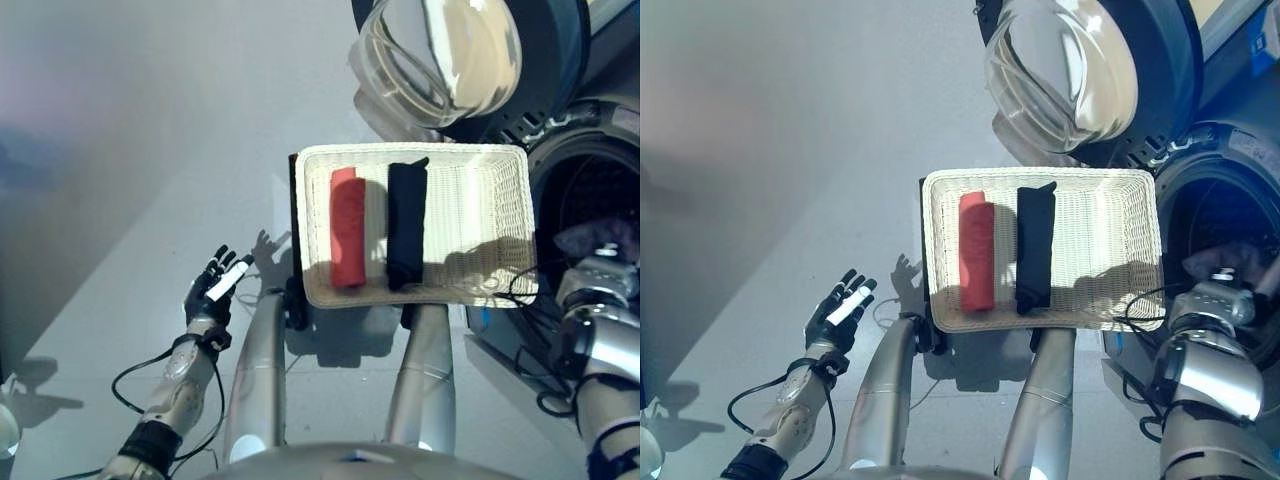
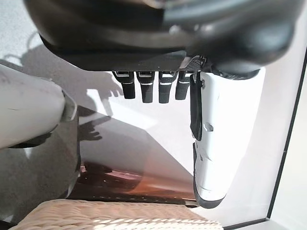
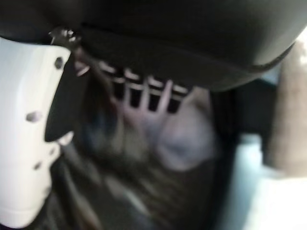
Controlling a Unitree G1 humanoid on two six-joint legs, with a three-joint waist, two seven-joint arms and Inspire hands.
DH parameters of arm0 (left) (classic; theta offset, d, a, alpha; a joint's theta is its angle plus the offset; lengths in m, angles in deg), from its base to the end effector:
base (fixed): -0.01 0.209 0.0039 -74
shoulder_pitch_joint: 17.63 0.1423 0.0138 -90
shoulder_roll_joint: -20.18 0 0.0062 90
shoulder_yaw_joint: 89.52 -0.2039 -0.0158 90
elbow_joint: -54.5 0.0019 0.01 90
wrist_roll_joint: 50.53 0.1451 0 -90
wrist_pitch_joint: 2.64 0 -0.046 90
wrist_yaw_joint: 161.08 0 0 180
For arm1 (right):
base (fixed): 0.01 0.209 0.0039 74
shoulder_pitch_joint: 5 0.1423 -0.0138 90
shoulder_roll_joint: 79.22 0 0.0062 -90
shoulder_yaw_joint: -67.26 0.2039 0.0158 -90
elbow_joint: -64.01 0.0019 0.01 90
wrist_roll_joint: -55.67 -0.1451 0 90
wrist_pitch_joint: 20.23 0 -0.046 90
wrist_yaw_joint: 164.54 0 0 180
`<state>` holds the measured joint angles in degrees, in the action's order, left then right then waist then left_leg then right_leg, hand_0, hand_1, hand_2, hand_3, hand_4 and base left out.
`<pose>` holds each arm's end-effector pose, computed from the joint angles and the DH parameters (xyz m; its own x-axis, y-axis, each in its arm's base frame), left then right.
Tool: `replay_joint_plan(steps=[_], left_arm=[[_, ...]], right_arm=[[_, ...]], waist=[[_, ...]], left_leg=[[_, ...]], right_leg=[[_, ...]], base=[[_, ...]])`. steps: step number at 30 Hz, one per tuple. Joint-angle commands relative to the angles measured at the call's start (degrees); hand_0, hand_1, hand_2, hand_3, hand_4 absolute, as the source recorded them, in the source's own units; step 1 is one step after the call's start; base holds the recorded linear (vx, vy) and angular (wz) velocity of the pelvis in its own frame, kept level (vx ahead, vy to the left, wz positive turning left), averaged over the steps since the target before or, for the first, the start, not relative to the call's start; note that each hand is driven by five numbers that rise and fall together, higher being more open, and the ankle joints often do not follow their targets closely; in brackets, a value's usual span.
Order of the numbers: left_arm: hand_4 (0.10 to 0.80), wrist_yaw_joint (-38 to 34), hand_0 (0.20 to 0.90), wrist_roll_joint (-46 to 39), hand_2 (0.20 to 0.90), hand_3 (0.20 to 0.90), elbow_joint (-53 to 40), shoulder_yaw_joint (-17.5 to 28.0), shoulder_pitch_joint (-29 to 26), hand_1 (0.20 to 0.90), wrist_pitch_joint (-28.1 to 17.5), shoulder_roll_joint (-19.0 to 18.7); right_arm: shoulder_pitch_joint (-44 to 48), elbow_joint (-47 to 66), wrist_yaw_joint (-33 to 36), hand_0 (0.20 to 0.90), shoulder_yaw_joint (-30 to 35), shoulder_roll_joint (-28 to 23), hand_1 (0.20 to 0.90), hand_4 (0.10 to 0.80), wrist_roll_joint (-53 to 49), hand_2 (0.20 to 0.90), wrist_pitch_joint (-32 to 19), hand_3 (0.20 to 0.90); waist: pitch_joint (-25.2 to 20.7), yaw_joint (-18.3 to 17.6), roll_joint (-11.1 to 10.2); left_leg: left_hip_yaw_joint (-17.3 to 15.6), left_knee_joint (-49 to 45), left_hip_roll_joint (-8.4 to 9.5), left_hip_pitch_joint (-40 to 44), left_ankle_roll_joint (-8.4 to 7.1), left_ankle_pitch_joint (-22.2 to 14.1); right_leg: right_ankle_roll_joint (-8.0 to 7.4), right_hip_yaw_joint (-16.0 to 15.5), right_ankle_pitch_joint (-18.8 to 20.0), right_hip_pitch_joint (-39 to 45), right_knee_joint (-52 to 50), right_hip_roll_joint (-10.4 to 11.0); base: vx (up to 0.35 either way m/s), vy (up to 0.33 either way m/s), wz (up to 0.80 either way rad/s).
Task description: Pick up the clothes and place them into the washing machine
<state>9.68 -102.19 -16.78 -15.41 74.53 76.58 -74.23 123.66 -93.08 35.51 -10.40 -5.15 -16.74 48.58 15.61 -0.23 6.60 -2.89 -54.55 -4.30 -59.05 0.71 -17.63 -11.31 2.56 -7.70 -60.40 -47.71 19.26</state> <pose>0.1825 0.2001 -0.0377 0.9338 0.1075 -0.3412 -0.2513 0.8761 -0.4116 0.2945 -0.3406 0.0598 0.4920 -0.8000 -0.3435 0.7285 0.1623 0.6655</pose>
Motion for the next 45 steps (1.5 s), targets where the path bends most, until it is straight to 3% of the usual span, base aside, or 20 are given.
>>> replay_joint_plan(steps=[1, 3, 4, 11, 15, 17, 23, 29, 41, 42, 43, 45], left_arm=[[0.8, 0.5, 0.9, 1.28, 0.9, 0.9, -0.38, 4.58, 0.03, 0.9, -5.22, -0.47], [0.8, 0.48, 0.9, 2.43, 0.9, 0.9, -0.27, 6.04, 0.28, 0.9, -6.04, -0.31], [0.8, 0.24, 0.9, 2.67, 0.9, 0.9, -0.43, 6.65, 0.38, 0.9, -6.34, -0.11], [0.8, -0.36, 0.9, 4.47, 0.9, 0.9, -0.08, 8.71, 0.54, 0.9, -6.85, 0.67], [0.8, -1.08, 0.9, 5.24, 0.9, 0.9, -0.19, 8.49, -0.42, 0.9, -6.48, 1.02], [0.8, -1.22, 0.9, 5.27, 0.9, 0.9, -1.22, 8.08, -1.09, 0.9, -6.08, 0.67], [0.8, 0.63, 0.9, 5.78, 0.9, 0.9, -3.67, 6.41, -0.3, 0.9, -4.91, -2.39], [0.8, 1.8, 0.9, 7.18, 0.9, 0.9, -3.04, 4.51, -2.1, 0.9, -3.84, -2.86], [0.8, 5.04, 0.9, 9.9, 0.9, 0.9, -3.92, 4.15, -2.5, 0.9, -2.04, -2.75], [0.8, 5.33, 0.9, 10.11, 0.9, 0.9, -3.85, 4.08, -2.41, 0.9, -1.89, -2.83], [0.8, 5.66, 0.9, 10.3, 0.9, 0.9, -3.95, 3.96, -2.08, 0.9, -1.72, -2.84], [0.8, 5.96, 0.9, 10.31, 0.9, 0.9, -3.85, 3.94, -1.93, 0.9, -1.64, -2.79]], right_arm=[[-4.78, 8.81, 0.65, 0.9, -4.33, 3.46, 0.9, 0.8, 14.74, 0.9, -2.5, 0.9], [-7.94, 16.0, 2.47, 0.9, -9.74, 6.12, 0.9, 0.8, 25.97, 0.9, -1.11, 0.9], [-9.62, 19.52, 3.27, 0.9, -11.67, 7.29, 0.9, 0.8, 29.96, 0.9, -0.78, 0.9], [-11.67, 25.34, 3.61, 0.9, -19.27, 12.15, 0.9, 0.8, 43.5, 0.9, 4.13, 0.9], [-6.83, 16.3, 5.47, 0.9, -21.39, 13.83, 0.9, 0.8, 48.47, 0.9, 8.94, 0.9], [-2.56, 6.64, 7.87, 0.9, -22.61, 14.35, 0.9, 0.8, 53.16, 0.9, 13.16, 0.9], [7.61, -13.14, 6.52, 0.9, -24.87, 13.56, 0.9, 0.8, 60.34, 0.9, 20.42, 0.9], [11.2, -19.23, 3.1, 0.9, -30.43, 14.29, 0.9, 0.8, 72.19, 0.9, 25.87, 0.9], [6.75, -21.36, -2.06, 0.9, -26.35, 15.2, 0.9, 0.8, 75.97, 0.9, 28.62, 0.9], [5.86, -21.72, -2.69, 0.406, -25.97, 14.83, 0.406, 0.447, 76.25, 0.406, 28.84, 0.406], [5.4, -22.02, -3.08, 0.2, -25.76, 14.35, 0.2, 0.3, 76.51, 0.2, 29.0, 0.2], [4.86, -22.1, -3.41, 0.2, -25.85, 14.0, 0.2, 0.3, 77.26, 0.2, 29.14, 0.2]], waist=[[1.29, -0.57, -1.41], [1.48, -0.67, -1.84], [1.35, -0.5, -1.81], [0.4, -0.26, -2.5], [-0.06, 0.74, -2.42], [-0.34, 1.78, -1.88], [-0.87, 5.27, -0.57], [-0.24, 7.41, 0.17], [-0.42, 13.01, 2.97], [-0.42, 13.25, 3.24], [-0.55, 13.46, 3.47], [-0.63, 13.68, 3.71]], left_leg=[[3.01, 7.15, -3.57, 5.23, -5.62, 4.3], [3.02, 7.78, -3.47, 5.6, -5.52, 4.8], [3.27, 6.85, -3.87, 6.05, -5.8, 2.62], [3.77, 6.12, -3.53, 4.65, -5.54, 2.72], [3.81, 6.11, -3.34, 4.35, -5.38, 2.67], [3.9, 5.86, -2.98, 4.0, -5.2, 2.58], [4.04, 5.16, -1.6, 3.4, -4.69, 2.47], [3.95, 5.4, -0.72, 3.18, -4.37, 3.02], [6.58, 5.51, 3.39, 1.58, -3.38, 4.15], [6.81, 5.35, 3.7, 1.32, -3.34, 4.24], [6.93, 5.4, 3.92, 1.23, -3.28, 4.29], [7.02, 5.42, 4.07, 1.15, -3.26, 4.33]], right_leg=[[3.46, 0.25, 0.63, 5.49, 3.77, 1.11], [3.49, -0.27, 1.59, 6.16, 5.17, 1.2], [3.11, -0.33, -0.6, 6.59, 3.91, 0.97], [2.81, -0.91, 0.04, 6.87, 4.62, 1.49], [2.67, -1.17, 0.22, 6.82, 4.81, 1.78], [2.52, -1.38, 0.3, 6.83, 4.77, 2.05], [2.31, -1.71, -0.06, 7.08, 3.98, 2.83], [2.01, -2.31, 0.14, 7.63, 3.93, 3.85], [0.81, -5.72, -1.39, 10.01, 1.92, 7.46], [0.71, -5.8, -1.52, 10.09, 1.6, 7.8], [0.66, -5.99, -1.58, 10.08, 1.35, 8.12], [0.65, -6.15, -1.7, 10.19, 1.3, 8.33]], base=[[-0.011, 0.029, 0.2], [0.041, 0.017, 0.1], [0.095, -0.007, 0.02], [0.013, -0.003, 0.02], [0.013, 0.014, 0.09], [0.02, 0.01, 0.06], [0.013, 0.021, 0.08], [0.0, 0.006, 0.06], [0.027, -0.034, 0.3], [0.013, -0.021, 0.23], [0.016, 0.0, 0.22], [0.015, 0.018, 0.24]])
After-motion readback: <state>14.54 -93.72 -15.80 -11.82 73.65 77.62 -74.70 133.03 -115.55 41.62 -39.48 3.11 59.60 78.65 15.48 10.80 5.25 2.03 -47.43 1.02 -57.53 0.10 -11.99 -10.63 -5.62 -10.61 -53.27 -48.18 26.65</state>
